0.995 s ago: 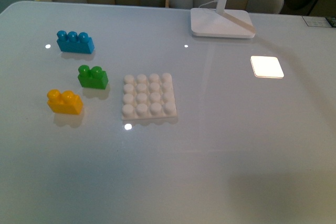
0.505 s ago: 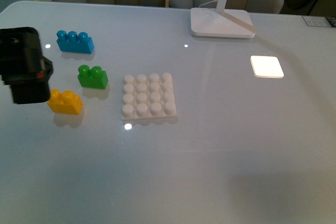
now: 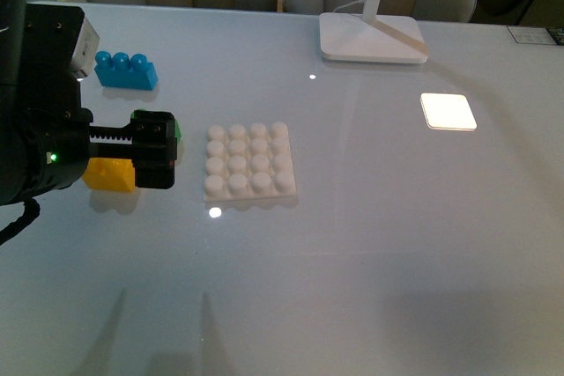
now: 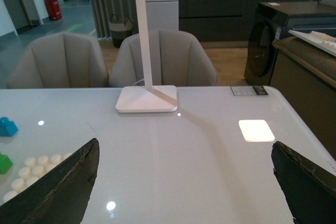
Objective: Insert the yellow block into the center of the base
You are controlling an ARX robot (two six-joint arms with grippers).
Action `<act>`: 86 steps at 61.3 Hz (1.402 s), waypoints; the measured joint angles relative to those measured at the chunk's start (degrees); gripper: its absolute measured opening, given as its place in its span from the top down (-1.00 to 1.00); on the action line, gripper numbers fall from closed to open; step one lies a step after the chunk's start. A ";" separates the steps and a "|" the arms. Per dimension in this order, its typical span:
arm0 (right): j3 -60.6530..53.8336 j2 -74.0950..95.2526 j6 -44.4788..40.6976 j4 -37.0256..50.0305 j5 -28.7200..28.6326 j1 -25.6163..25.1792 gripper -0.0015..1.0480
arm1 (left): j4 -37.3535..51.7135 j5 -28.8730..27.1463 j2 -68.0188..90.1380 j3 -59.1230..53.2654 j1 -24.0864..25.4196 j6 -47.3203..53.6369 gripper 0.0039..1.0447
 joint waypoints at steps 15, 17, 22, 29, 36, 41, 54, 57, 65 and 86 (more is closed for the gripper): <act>0.00 0.00 0.00 0.00 0.00 0.00 -0.83 | 2.43 2.01 8.33 4.46 4.39 4.46 -0.86; 0.00 0.00 0.00 0.02 0.00 0.00 -0.83 | 2.69 2.14 9.16 4.79 4.87 4.72 -0.86; 0.00 0.00 0.00 0.00 0.00 0.00 -0.83 | 3.34 2.27 10.75 5.51 5.73 5.49 -0.86; 0.00 0.00 0.00 0.00 -0.02 0.00 -0.83 | 5.03 2.51 12.85 6.38 6.34 7.15 -0.86; 0.00 0.00 0.00 0.00 0.00 0.00 -0.83 | 5.81 2.97 14.67 7.21 6.62 8.02 -0.86; 0.00 0.00 0.00 0.00 0.00 0.00 -0.83 | 6.23 3.19 16.20 7.65 6.80 8.52 -0.86; 0.00 0.00 0.00 0.00 0.00 0.00 -0.83 | 6.71 3.34 19.47 9.33 8.13 9.84 -0.86; 0.00 0.00 0.00 0.00 0.00 0.00 -0.83 | 6.67 3.32 20.24 10.16 8.61 10.01 -0.86; 0.00 0.00 0.00 0.00 0.00 0.00 -0.83 | 5.97 3.30 21.20 11.78 9.68 10.01 -0.86; 0.00 0.00 0.00 0.00 0.00 0.00 -0.83 | 5.20 3.85 22.91 14.01 12.39 10.67 -0.86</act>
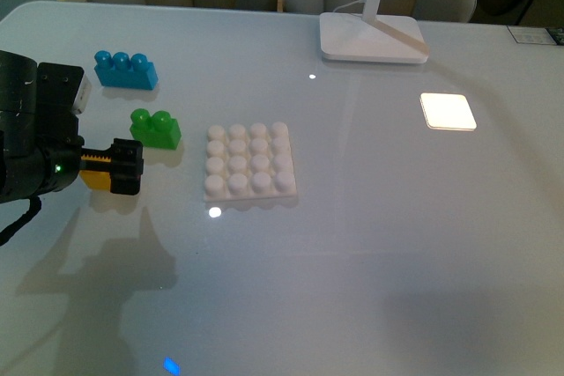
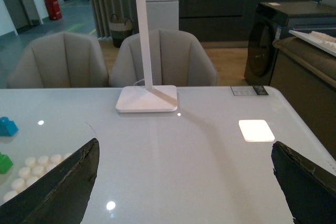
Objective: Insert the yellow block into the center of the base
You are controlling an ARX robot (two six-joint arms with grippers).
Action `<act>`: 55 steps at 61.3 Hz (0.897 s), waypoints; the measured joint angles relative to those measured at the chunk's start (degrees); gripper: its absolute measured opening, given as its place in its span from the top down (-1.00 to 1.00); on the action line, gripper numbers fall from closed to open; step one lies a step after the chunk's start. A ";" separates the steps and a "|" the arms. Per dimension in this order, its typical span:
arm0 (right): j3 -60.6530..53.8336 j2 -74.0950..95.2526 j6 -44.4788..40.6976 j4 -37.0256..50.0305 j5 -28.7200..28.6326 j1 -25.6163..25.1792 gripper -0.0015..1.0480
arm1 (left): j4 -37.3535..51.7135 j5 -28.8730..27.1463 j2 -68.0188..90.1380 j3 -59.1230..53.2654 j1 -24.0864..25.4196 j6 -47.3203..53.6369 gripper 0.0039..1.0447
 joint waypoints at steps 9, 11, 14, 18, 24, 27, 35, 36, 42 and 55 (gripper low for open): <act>0.00 0.00 0.00 0.00 0.00 0.00 -0.83 | 0.02 0.55 0.70 0.31 0.33 0.37 -0.86; 0.00 0.00 0.00 0.00 0.00 0.00 -0.83 | 0.02 0.63 0.81 0.33 0.33 0.42 -0.86; 0.00 0.00 0.00 0.00 0.00 0.00 -0.83 | 0.02 0.76 1.01 0.35 0.33 0.42 -0.86; 0.00 0.00 0.00 0.00 0.00 0.00 -0.83 | 0.02 0.76 1.36 0.57 0.33 0.39 -0.86; 0.00 0.00 0.00 0.00 0.00 0.00 -0.83 | -0.04 0.76 1.75 0.98 0.26 0.37 -0.86; 0.00 0.00 0.00 0.00 0.00 0.00 -0.83 | -0.07 0.76 1.88 1.25 0.24 0.37 -0.86; 0.00 0.00 0.00 0.02 0.00 0.00 -0.83 | -0.46 0.76 2.36 2.08 0.20 0.37 -0.86; 0.00 0.00 0.00 0.00 0.00 0.00 -0.83 | -0.52 0.74 2.47 2.21 0.20 0.35 -0.86; 0.00 0.00 0.00 0.00 0.00 0.00 -0.83 | -0.85 0.74 2.84 2.84 0.22 0.37 -0.86; 0.00 0.00 0.00 0.02 0.00 0.00 -0.83 | -1.53 0.55 4.96 4.59 0.24 0.33 -0.86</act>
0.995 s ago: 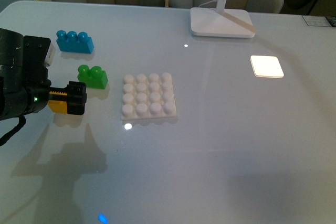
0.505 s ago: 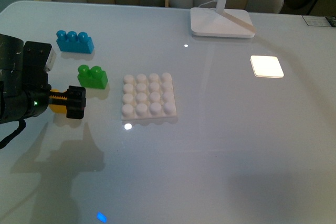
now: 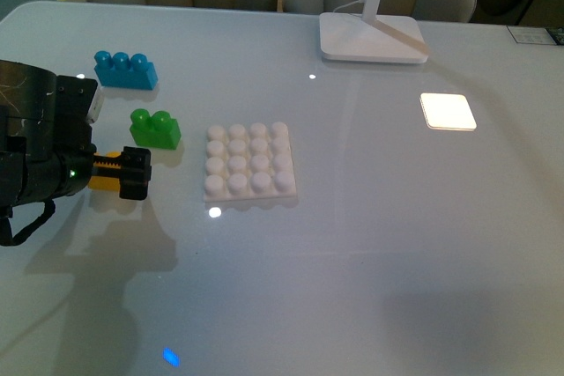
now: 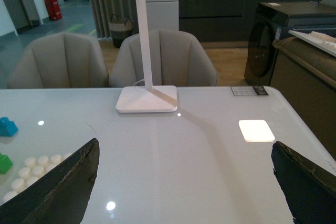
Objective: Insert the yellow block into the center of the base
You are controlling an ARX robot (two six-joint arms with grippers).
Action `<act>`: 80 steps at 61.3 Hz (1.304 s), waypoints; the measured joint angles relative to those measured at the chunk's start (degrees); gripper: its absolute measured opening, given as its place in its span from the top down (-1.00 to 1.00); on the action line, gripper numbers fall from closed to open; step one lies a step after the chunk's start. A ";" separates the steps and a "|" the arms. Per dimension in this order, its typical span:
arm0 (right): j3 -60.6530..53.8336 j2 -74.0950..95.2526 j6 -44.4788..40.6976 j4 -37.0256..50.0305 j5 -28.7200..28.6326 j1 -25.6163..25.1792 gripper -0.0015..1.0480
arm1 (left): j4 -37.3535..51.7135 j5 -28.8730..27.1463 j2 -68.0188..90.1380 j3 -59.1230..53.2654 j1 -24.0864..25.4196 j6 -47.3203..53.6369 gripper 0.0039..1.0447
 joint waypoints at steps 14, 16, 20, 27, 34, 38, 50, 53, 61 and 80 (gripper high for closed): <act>0.00 0.00 0.00 -0.02 0.00 0.00 -0.83 | -0.39 -0.39 1.05 0.94 0.07 -0.24 -0.86; 0.00 0.00 0.00 -0.02 0.00 0.00 -0.83 | -0.44 -0.48 1.05 0.96 0.07 -0.31 -0.86; 0.00 0.00 0.00 -0.02 0.00 0.00 -0.83 | -0.48 -0.87 1.07 0.94 0.07 -0.44 -0.75; 0.00 0.00 0.00 -0.02 0.00 0.00 -0.83 | -0.70 -1.16 1.07 0.94 0.09 -0.68 -0.41; 0.00 0.00 0.00 -0.02 0.00 0.00 -0.83 | -0.76 -1.29 1.07 0.96 0.09 -1.05 -0.24; 0.00 0.00 0.00 -0.02 0.00 0.00 -0.83 | -0.74 -1.31 1.05 0.94 0.09 -1.07 -0.23; 0.00 0.00 0.00 -0.02 0.00 0.00 -0.83 | -1.25 -1.49 -1.22 -1.25 -0.74 -2.69 -0.23; 0.00 0.00 0.00 -0.02 0.00 0.00 -0.83 | -1.70 -1.51 -2.27 -1.77 -1.22 -3.65 -0.23; 0.00 0.00 0.00 -0.02 0.00 0.00 -0.83 | -4.37 -2.64 -6.01 -2.54 -3.48 -6.91 -0.22; 0.00 0.00 0.00 -0.02 0.00 0.00 -0.83 | -9.64 -7.06 -13.42 -3.21 -12.92 -16.04 -0.22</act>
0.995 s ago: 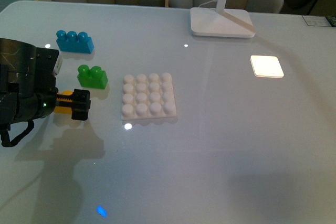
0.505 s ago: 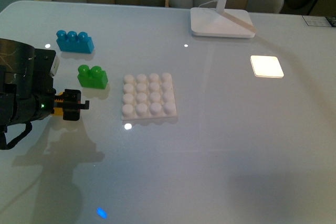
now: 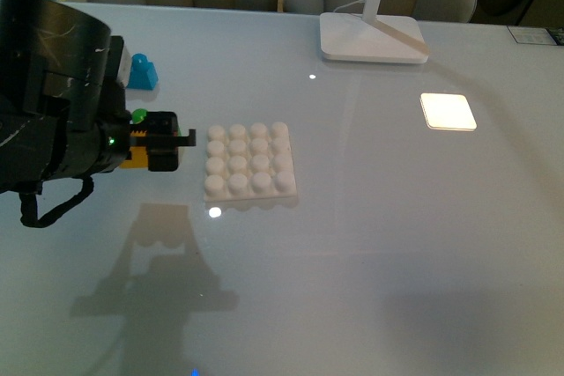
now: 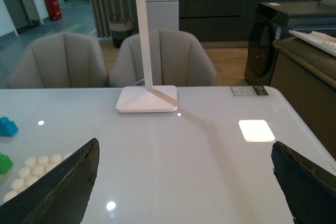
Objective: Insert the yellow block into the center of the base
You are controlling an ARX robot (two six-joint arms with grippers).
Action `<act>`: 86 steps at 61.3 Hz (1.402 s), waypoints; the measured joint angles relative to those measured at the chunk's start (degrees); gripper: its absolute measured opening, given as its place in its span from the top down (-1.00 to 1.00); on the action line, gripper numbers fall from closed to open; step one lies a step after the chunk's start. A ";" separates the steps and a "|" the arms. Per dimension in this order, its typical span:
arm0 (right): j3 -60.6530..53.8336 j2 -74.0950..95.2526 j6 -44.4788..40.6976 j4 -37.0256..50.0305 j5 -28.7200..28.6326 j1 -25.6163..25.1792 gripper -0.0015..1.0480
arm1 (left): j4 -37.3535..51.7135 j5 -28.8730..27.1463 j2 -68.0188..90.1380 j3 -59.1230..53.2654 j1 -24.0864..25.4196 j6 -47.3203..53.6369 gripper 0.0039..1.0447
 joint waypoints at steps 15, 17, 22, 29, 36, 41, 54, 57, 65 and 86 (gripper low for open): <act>0.00 0.00 0.00 0.00 0.00 0.00 -0.83 | -3.34 -3.39 -1.18 0.28 -8.31 -6.25 -0.22; 0.00 0.00 0.00 0.00 0.00 0.00 -0.83 | -3.54 -3.56 -1.18 0.48 -8.90 -6.69 -0.22; 0.00 0.00 0.00 0.00 0.00 0.00 -0.83 | -3.87 -4.68 -1.11 1.79 -10.88 -7.82 -0.22; 0.00 0.00 0.00 0.00 0.00 0.00 -0.83 | -3.85 -6.05 -0.35 3.93 -12.59 -8.33 -0.22; 0.00 0.00 0.00 0.00 0.00 0.00 -0.83 | -3.89 -6.82 1.55 6.03 -13.55 -8.48 -0.22; 0.00 0.00 0.00 0.00 0.00 0.00 -0.83 | -4.26 -7.80 3.39 7.80 -14.03 -8.46 -0.22; 0.00 0.00 0.00 0.00 0.00 0.00 -0.83 | -5.79 -8.79 7.72 13.03 -14.58 -8.44 -0.22; 0.00 0.00 0.00 0.00 0.00 0.00 -0.83 | -6.19 -9.09 8.63 14.19 -14.73 -8.44 -0.22; 0.00 0.00 0.00 0.00 0.00 0.00 -0.83 | -6.84 -9.51 10.51 16.33 -15.04 -8.44 -0.22; 0.00 0.00 0.00 0.00 0.00 0.00 -0.83 | -8.79 -11.32 12.87 19.87 -15.54 -8.46 -0.22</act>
